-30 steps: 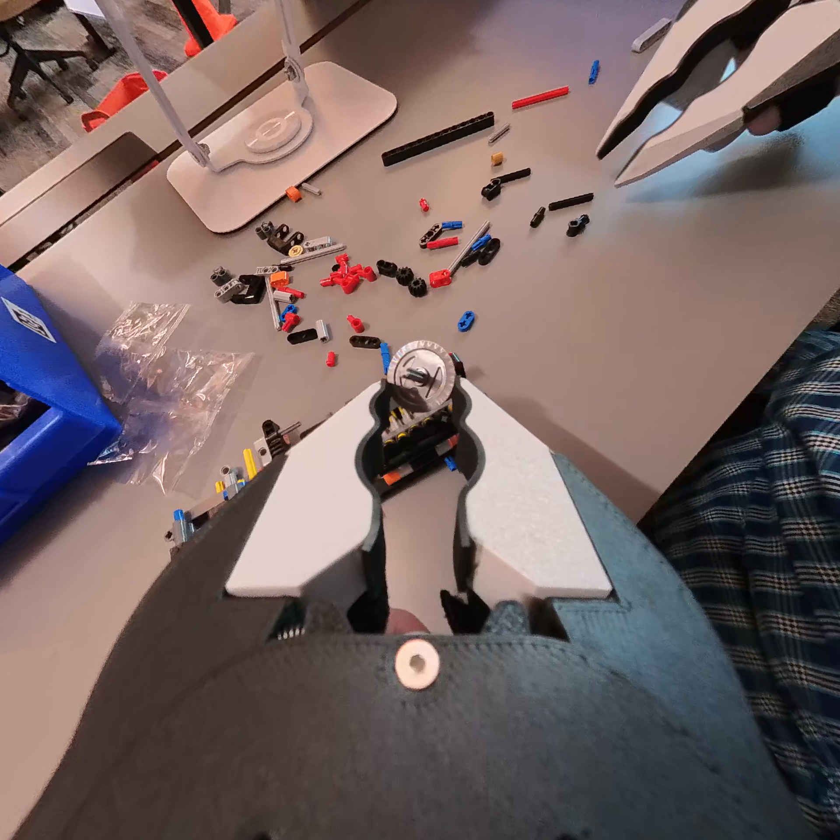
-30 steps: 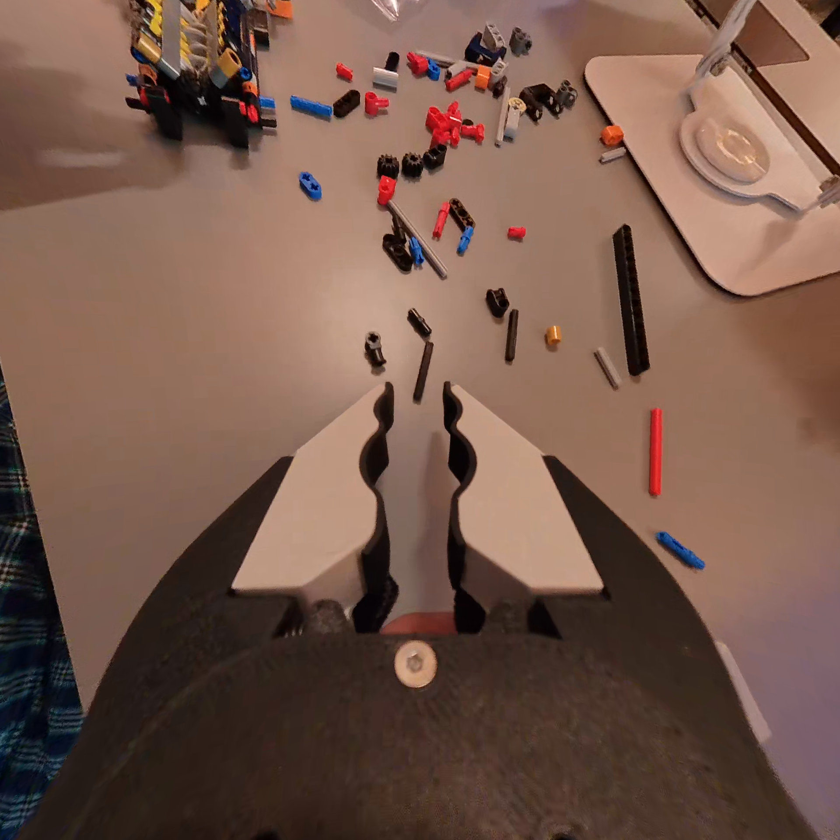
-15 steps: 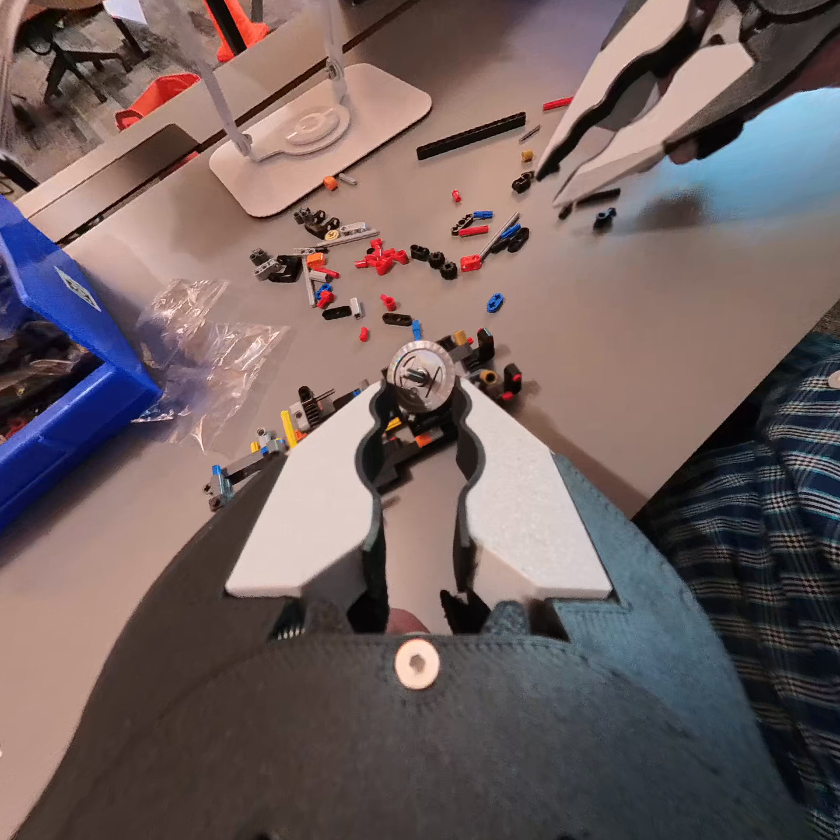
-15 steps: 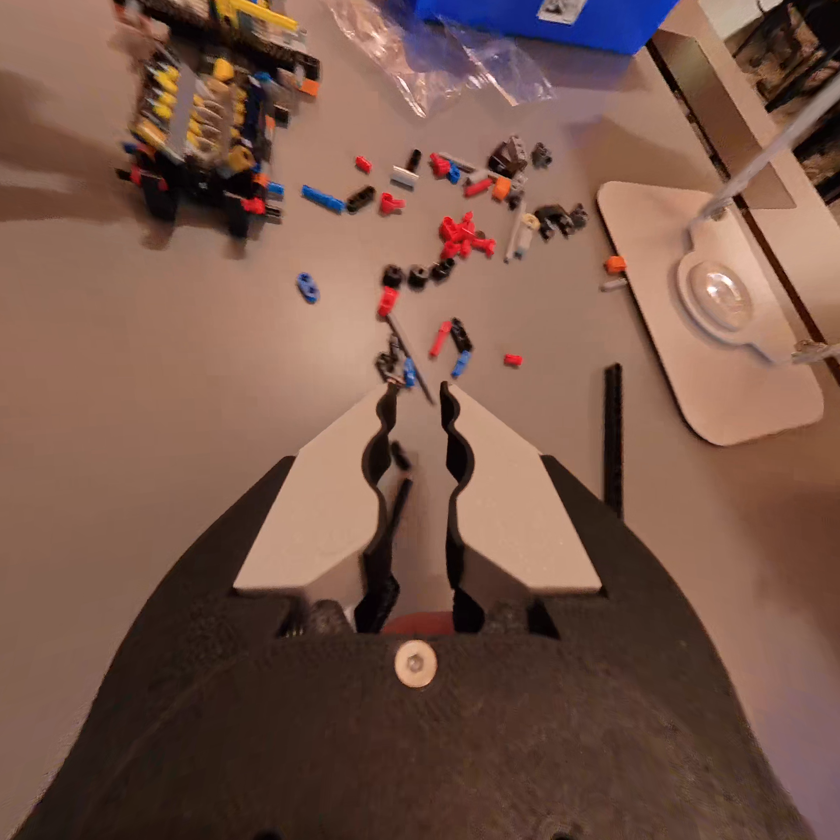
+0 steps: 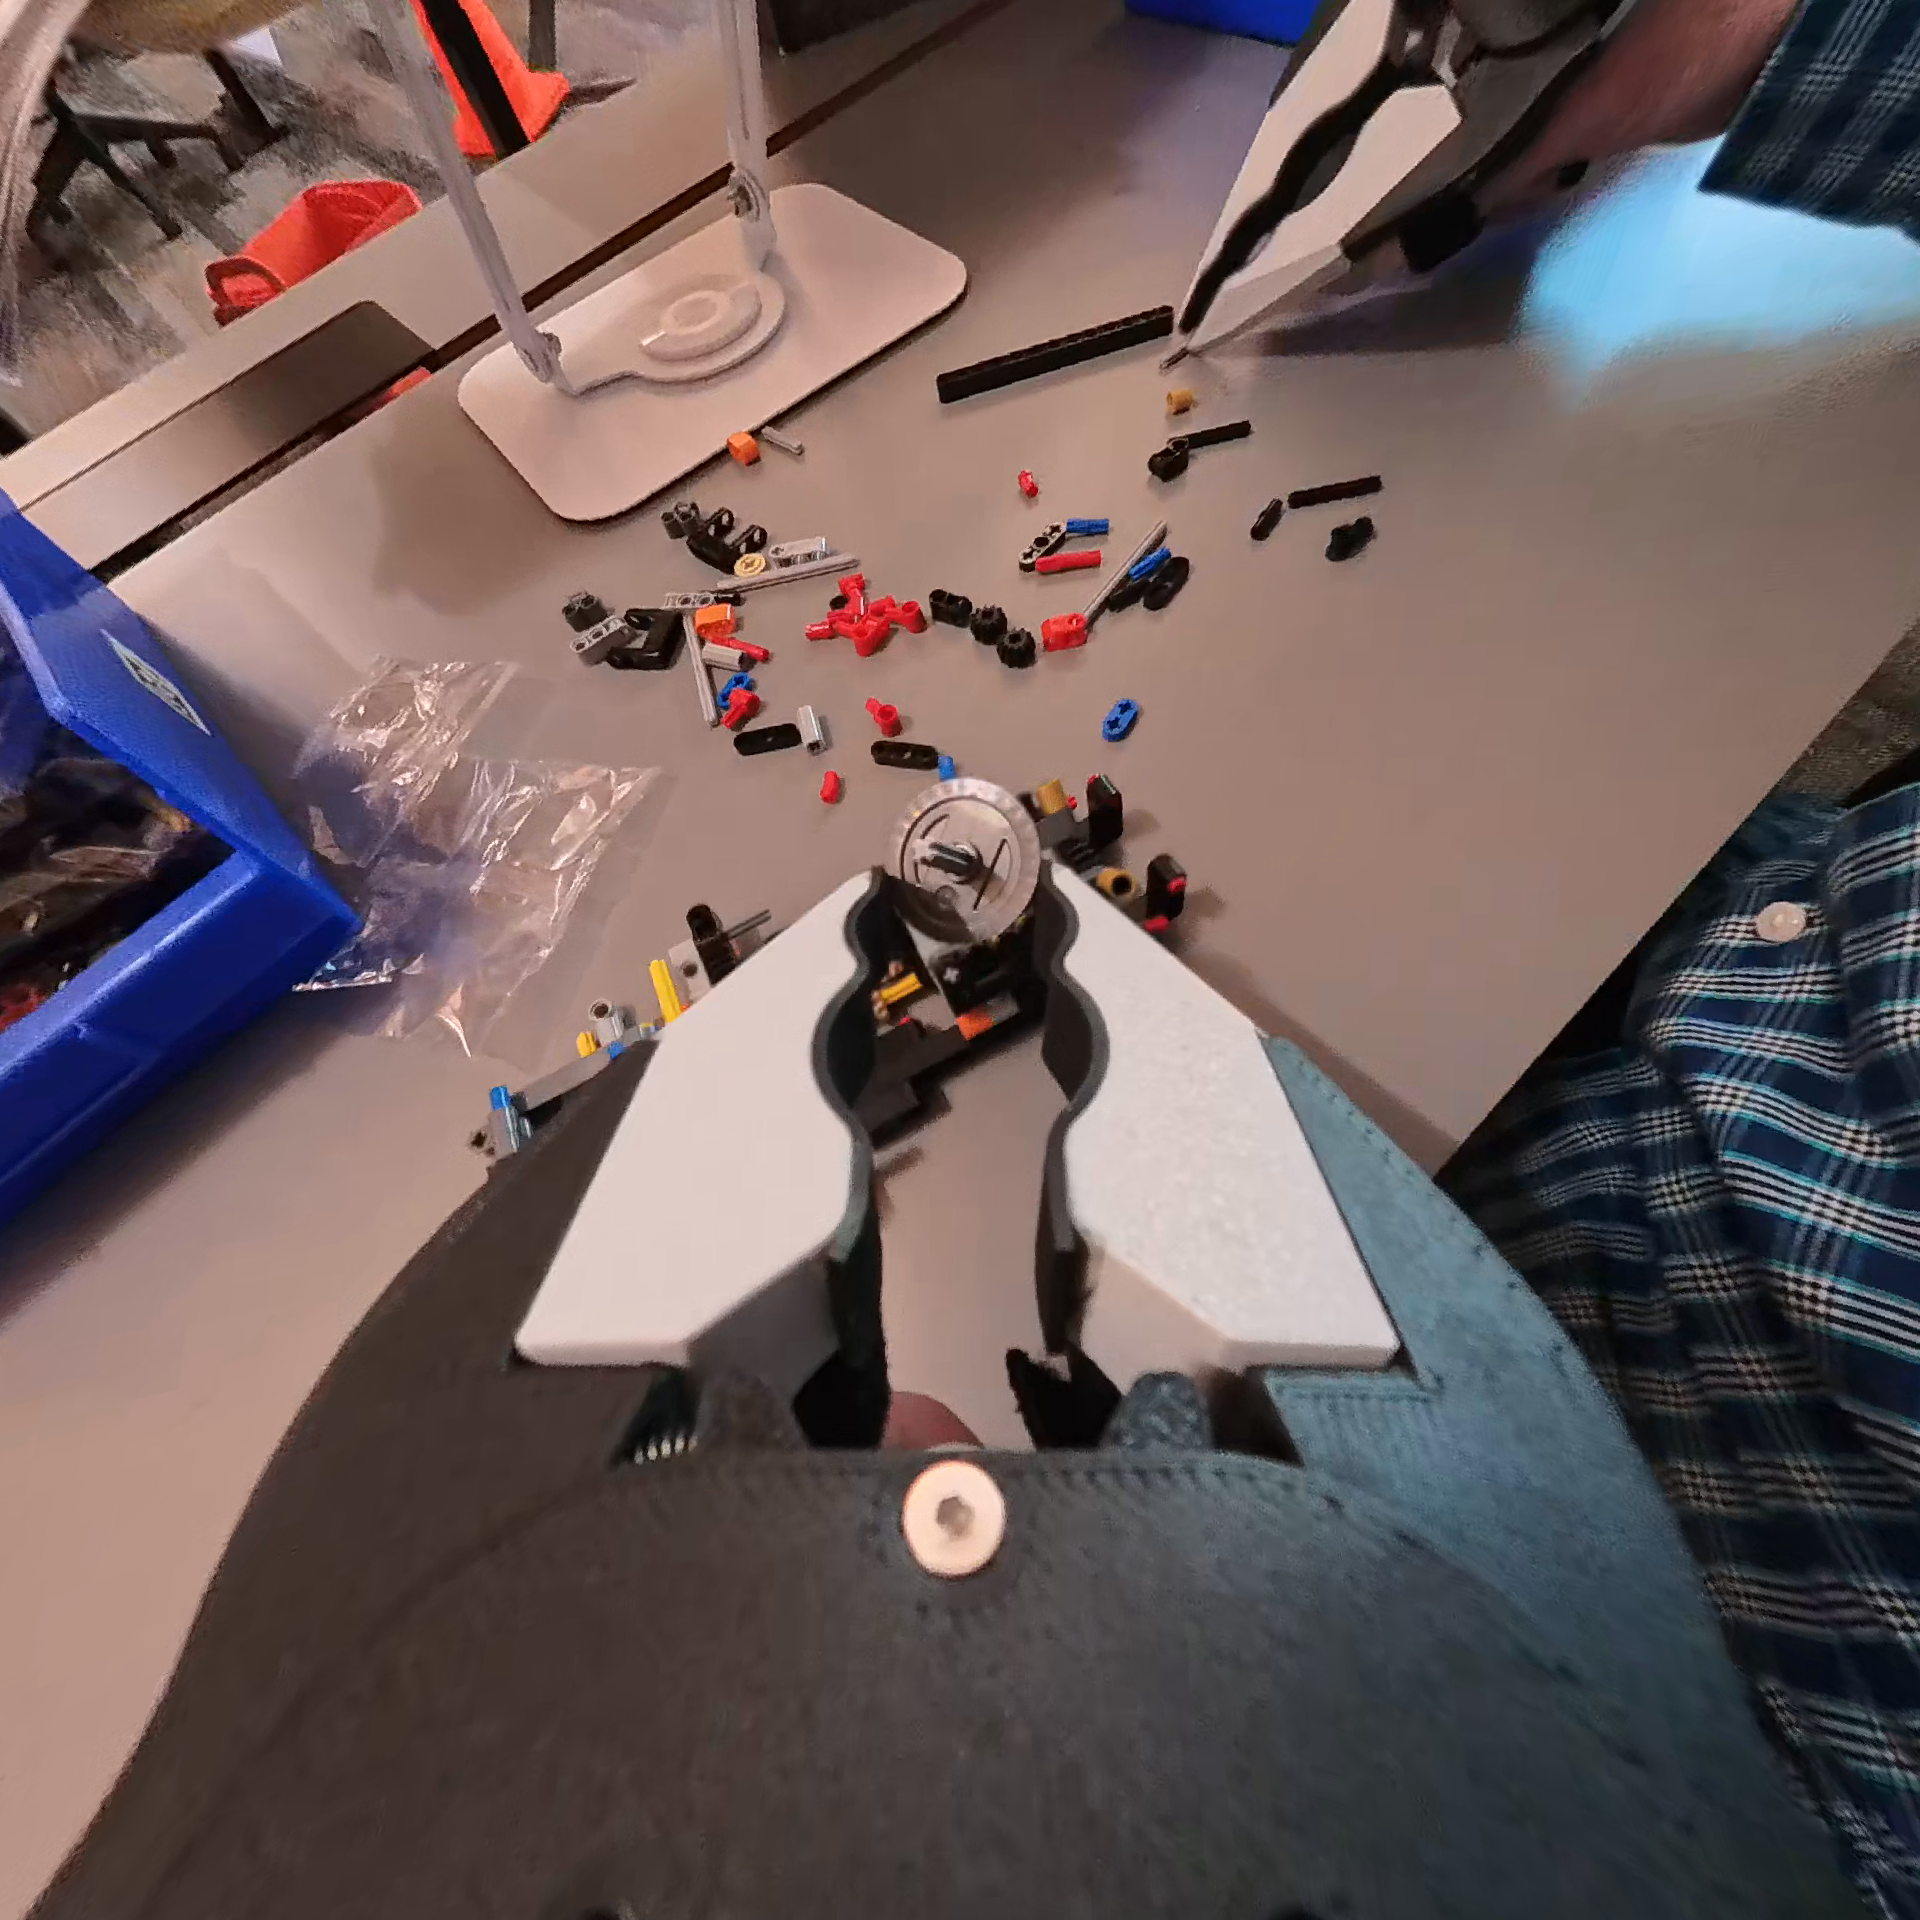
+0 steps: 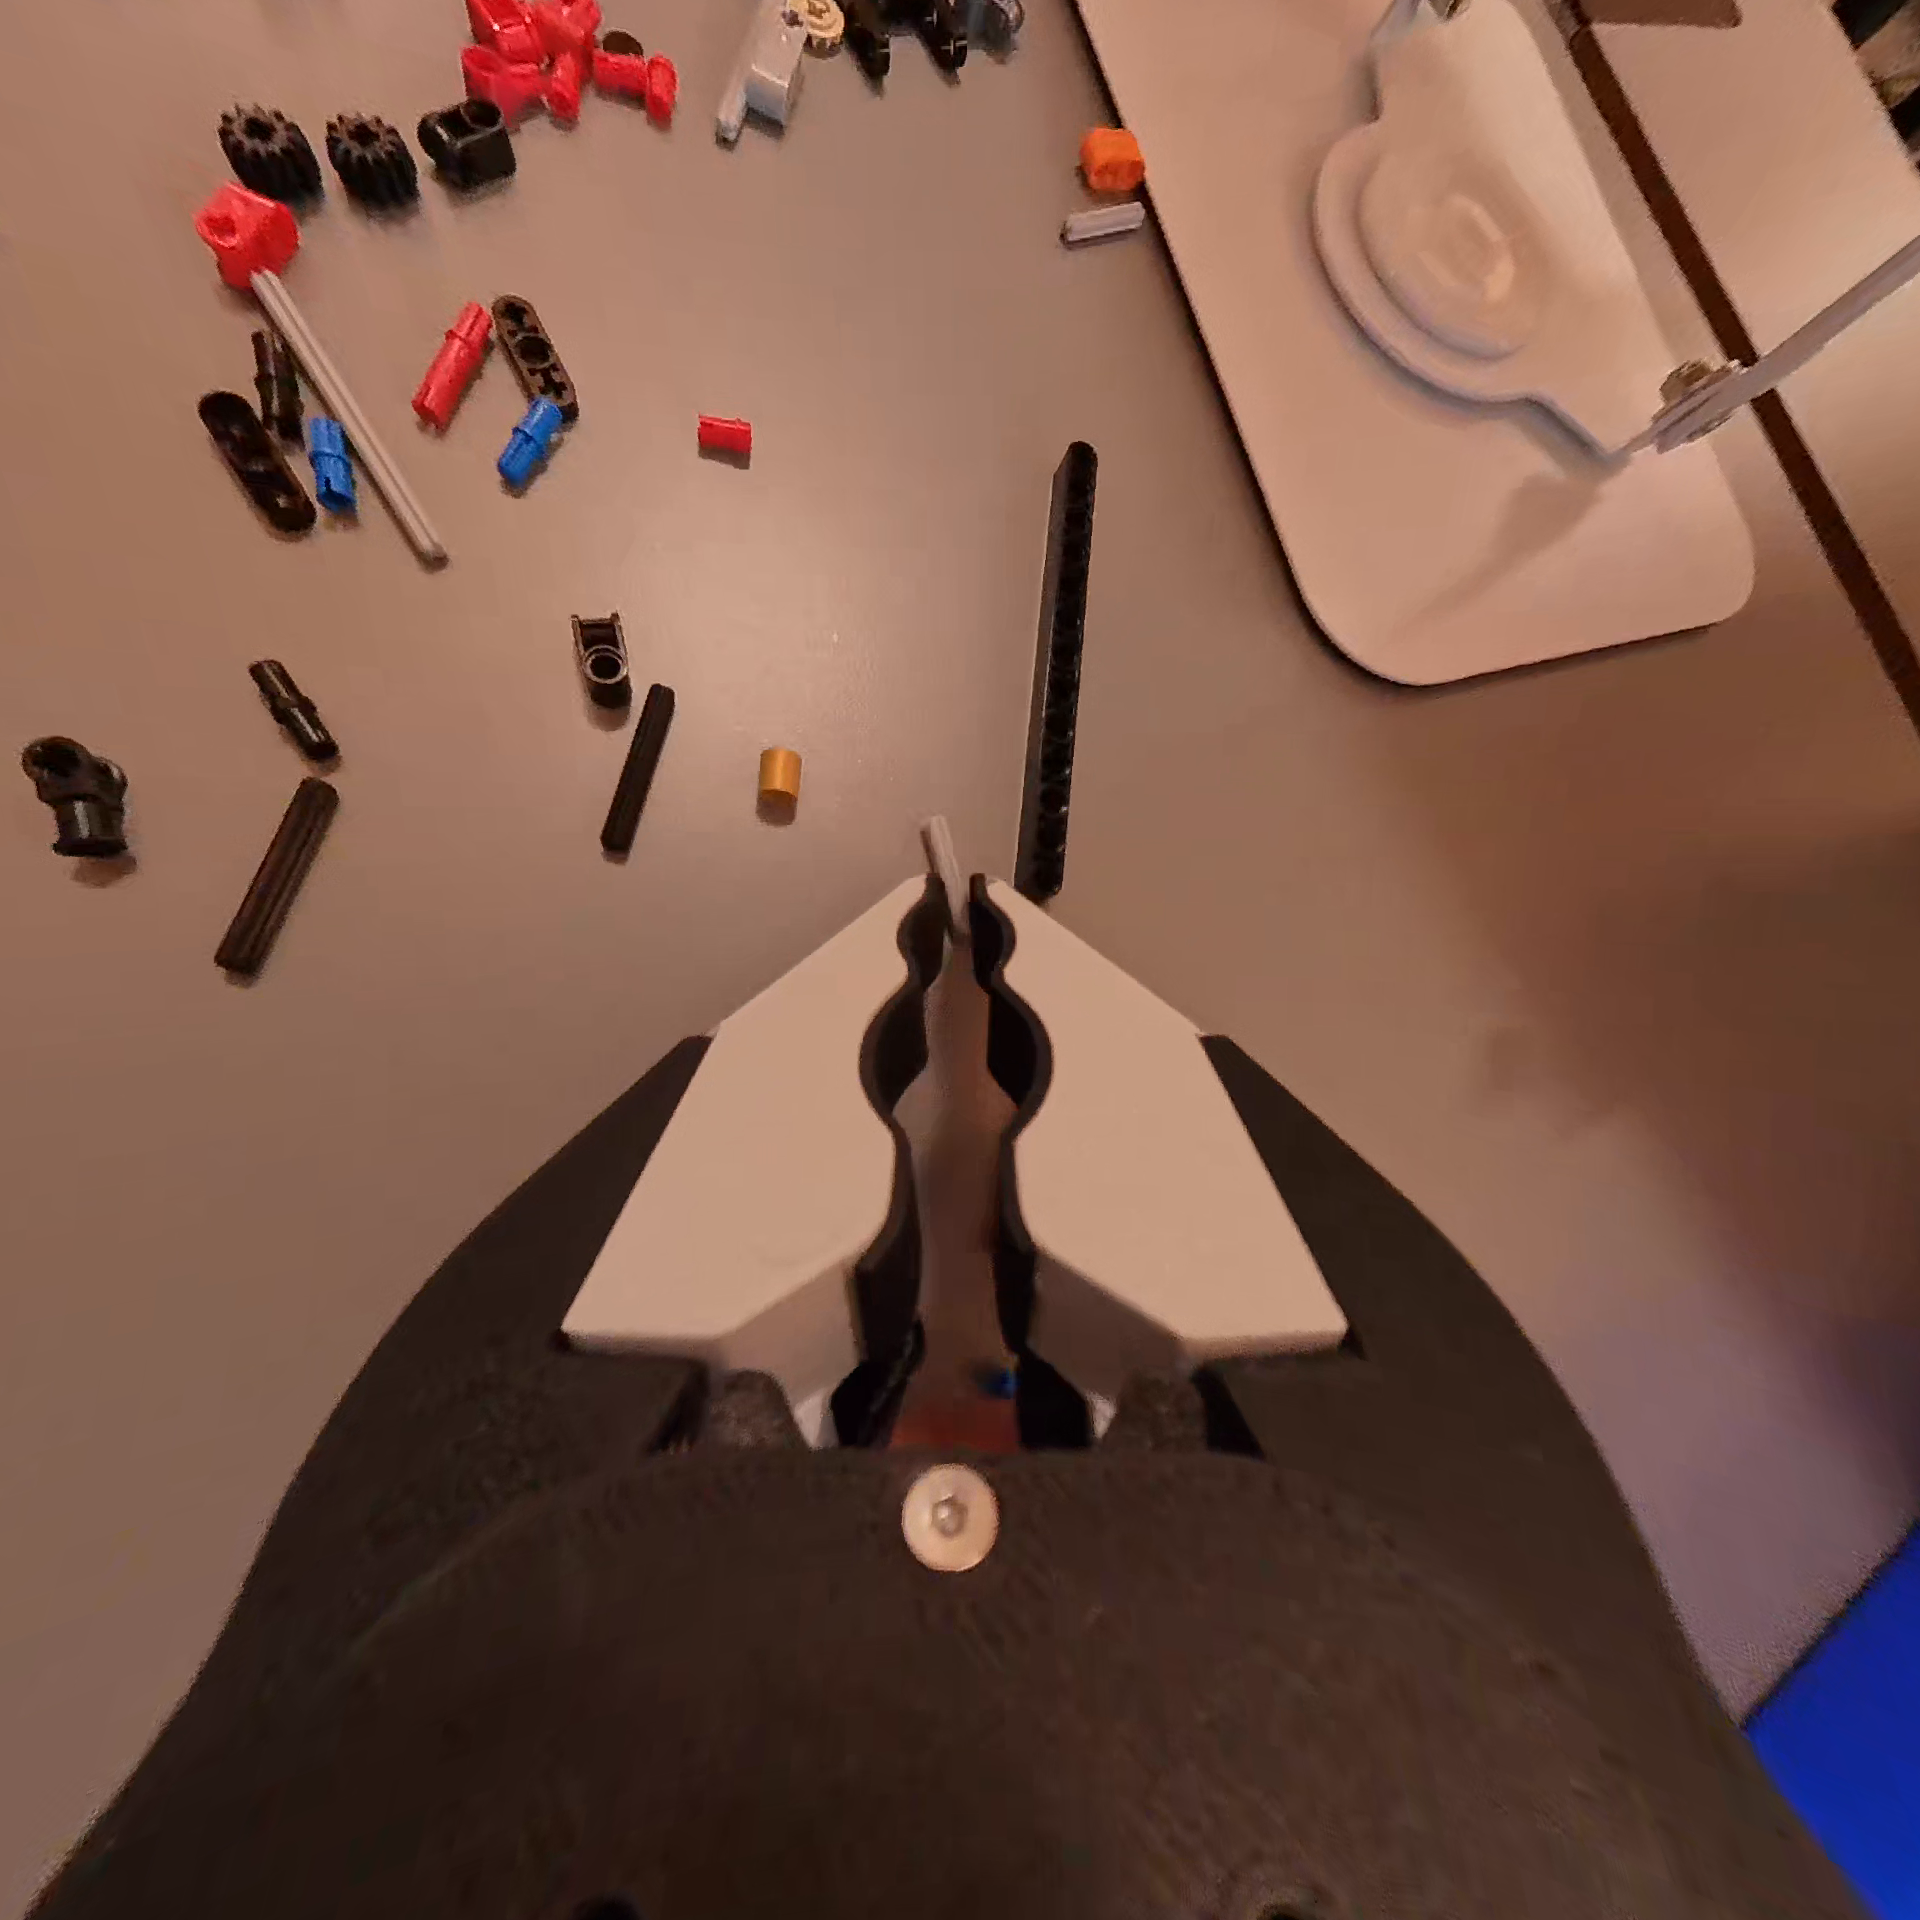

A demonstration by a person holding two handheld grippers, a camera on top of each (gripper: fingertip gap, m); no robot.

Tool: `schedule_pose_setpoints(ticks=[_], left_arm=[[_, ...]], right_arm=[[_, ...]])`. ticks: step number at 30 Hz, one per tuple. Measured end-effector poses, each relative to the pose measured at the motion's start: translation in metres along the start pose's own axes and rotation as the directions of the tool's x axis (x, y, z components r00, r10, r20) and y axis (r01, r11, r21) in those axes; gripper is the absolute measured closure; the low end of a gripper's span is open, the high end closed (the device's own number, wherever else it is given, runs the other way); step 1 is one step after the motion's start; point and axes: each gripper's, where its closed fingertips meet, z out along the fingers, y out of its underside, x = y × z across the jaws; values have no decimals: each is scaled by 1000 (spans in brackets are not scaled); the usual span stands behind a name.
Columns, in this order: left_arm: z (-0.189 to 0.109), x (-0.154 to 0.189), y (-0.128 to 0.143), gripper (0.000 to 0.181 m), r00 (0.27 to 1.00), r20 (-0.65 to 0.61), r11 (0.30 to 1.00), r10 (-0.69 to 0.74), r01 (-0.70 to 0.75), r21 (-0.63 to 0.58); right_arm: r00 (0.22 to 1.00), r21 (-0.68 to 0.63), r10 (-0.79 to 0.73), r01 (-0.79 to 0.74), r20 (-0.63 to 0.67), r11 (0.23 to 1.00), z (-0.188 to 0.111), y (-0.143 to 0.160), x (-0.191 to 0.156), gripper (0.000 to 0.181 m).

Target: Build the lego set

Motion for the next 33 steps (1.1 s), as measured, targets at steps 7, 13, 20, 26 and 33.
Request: schedule_pose_setpoints(ticks=[7, 13, 20, 26, 33], left_arm=[[9, 8, -16, 157, 999, -31, 1000, -6, 7, 10], [20, 13, -36, 157, 996, -85, 997, -39, 44, 56], [28, 17, -58, 156, 987, -145, 992, -74, 87, 90], [35, 21, -74, 156, 985, -165, 994, -53, 68, 83], [37, 28, -104, 156, 977, -213, 995, -17, 36, 89]], right_arm=[[994, 29, 62, -65, 87, 997, -1, -3, -6, 180], [991, 139, 74, -89, 110, 986, -16, -23, -18, 180], [978, 366, 94, -158, 187, 917, -45, -72, -47, 181], [941, 560, 95, -272, 325, 783, -71, -123, -84, 181], [854, 645, 133, -474, 504, 600, -85, -158, -107, 181]])
